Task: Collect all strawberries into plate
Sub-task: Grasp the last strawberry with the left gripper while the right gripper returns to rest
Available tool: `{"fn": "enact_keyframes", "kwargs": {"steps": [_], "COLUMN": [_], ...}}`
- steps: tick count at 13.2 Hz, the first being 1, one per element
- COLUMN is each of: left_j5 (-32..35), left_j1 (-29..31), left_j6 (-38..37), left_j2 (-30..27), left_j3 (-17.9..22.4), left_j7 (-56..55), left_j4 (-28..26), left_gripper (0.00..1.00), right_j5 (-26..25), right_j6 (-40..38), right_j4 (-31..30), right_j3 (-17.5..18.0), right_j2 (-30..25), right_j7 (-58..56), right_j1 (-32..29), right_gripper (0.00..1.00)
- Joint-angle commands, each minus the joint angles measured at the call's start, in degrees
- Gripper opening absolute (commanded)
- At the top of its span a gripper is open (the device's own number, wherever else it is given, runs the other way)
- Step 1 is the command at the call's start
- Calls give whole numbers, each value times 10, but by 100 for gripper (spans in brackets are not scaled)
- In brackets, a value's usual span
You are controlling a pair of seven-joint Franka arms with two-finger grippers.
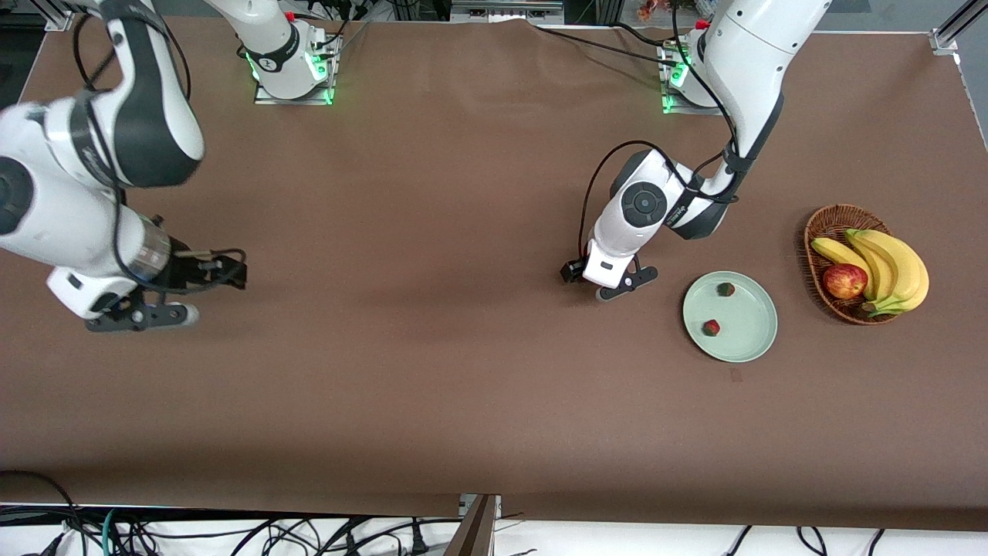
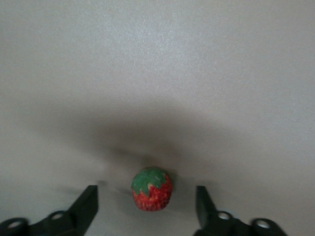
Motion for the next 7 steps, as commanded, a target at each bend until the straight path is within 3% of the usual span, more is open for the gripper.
{"fn": "enact_keyframes", "kwargs": {"steps": [1,3,6,7], "left_j5": [14,14,14,14], "left_j1": [-9,-8,-2,1], "left_j6": [7,7,-6,-41], "left_j2": [0,-1,-17,-30], "left_j3": [7,8,9,13], "left_j7": [-15,-15,-10,-9], "left_j4": [1,2,4,9], "left_gripper": [23,1,0,0], "right_j5": [3,2,8,5], "right_j6": [-24,-49,-59,-59], "right_j4": [-31,-28,-21,-13], "right_j3": [3,-7,-49,-51], "right_j2": [-52,-71,-103,-106], "right_j7": [-6,-12,-16,-15], "right_j1": [-15,-19,-21,-21], "right_gripper": [100,100,100,100]}}
